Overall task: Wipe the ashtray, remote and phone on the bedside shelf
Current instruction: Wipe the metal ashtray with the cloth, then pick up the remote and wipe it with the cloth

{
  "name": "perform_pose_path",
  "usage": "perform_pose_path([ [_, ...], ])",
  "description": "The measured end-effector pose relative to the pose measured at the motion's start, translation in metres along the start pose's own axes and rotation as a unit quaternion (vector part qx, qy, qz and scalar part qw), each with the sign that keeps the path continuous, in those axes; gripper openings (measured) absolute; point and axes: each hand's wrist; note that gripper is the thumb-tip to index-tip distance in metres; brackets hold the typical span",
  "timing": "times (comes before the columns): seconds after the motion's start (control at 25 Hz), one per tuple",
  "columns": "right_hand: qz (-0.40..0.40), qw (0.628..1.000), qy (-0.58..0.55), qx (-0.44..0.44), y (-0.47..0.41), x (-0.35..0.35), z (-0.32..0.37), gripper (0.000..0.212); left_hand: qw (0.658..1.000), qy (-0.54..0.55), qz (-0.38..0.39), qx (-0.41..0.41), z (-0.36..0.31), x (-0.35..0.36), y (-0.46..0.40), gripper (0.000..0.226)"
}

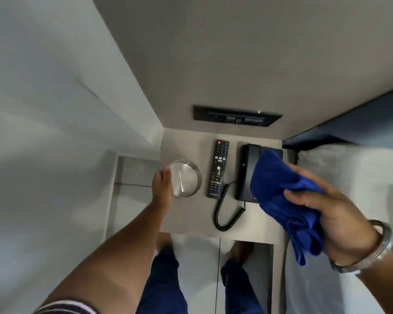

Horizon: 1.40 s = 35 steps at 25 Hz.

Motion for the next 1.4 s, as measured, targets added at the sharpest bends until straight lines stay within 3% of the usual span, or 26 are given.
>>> perform_pose_path([
  [0.24,-0.027,0.998,-0.021,0.054,-0.036,-0.038,-0.061,0.054,0.990,-0.109,-0.080,0.036,0.054,0.029,-0.031,0.039],
  [0.4,-0.039,0.997,-0.032,0.066,-0.046,-0.048,-0.074,0.058,0.964,-0.241,-0.108,0.030,0.062,0.031,-0.029,0.045],
  [0.48,-0.047,0.996,-0.037,0.068,-0.047,-0.053,-0.074,0.059,0.938,-0.306,-0.161,0.027,0.050,0.028,-0.019,0.043],
  [0.56,-0.047,0.996,-0.048,0.064,-0.046,-0.058,-0.072,0.059,0.897,-0.356,-0.221,0.139,0.017,0.032,-0.013,0.037],
  [0.64,-0.042,0.996,-0.046,0.057,-0.044,-0.065,-0.071,0.059,0.859,-0.391,-0.165,0.285,-0.027,0.056,-0.017,0.037],
  [0.68,-0.042,0.997,-0.045,0.056,-0.042,-0.068,-0.070,0.058,0.849,-0.416,-0.108,0.308,-0.050,0.075,-0.020,0.039],
  [0.76,-0.047,0.996,-0.052,0.052,-0.038,-0.078,-0.070,0.055,0.842,-0.477,-0.011,0.252,-0.089,0.122,-0.028,0.054],
  [0.84,-0.062,0.995,-0.060,0.046,-0.032,-0.089,-0.069,0.056,0.857,-0.489,0.065,0.149,-0.105,0.159,-0.036,0.068],
  [0.92,-0.077,0.994,-0.069,0.041,-0.024,-0.098,-0.066,0.057,0.882,-0.452,0.097,0.095,-0.103,0.176,-0.040,0.070],
  [1.04,-0.087,0.993,-0.073,0.027,-0.008,-0.101,-0.056,0.058,0.915,-0.369,0.110,0.119,-0.099,0.171,-0.034,0.036],
  [1.12,-0.091,0.993,-0.069,0.006,0.008,-0.092,-0.038,0.059,0.951,-0.253,0.106,0.142,-0.122,0.146,-0.014,0.022],
  [1.2,-0.079,0.995,-0.057,-0.025,0.027,-0.073,-0.011,0.061,0.983,-0.066,0.118,0.121,-0.160,0.101,0.016,0.015],
  [1.28,-0.044,0.996,-0.034,-0.068,0.049,-0.042,0.022,0.063,0.974,0.123,0.179,0.061,-0.196,0.040,0.056,0.008],
  [1.4,0.025,0.989,0.035,-0.144,0.078,0.014,0.074,0.065,0.936,0.204,0.285,0.013,-0.239,-0.049,0.121,0.018],
])
Point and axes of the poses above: each hand's wrist, its own y-axis away from the middle knuckle, its own x-axis out of the palm, z = x × y, and after that the axes turned 12 degrees about -y, right-handed
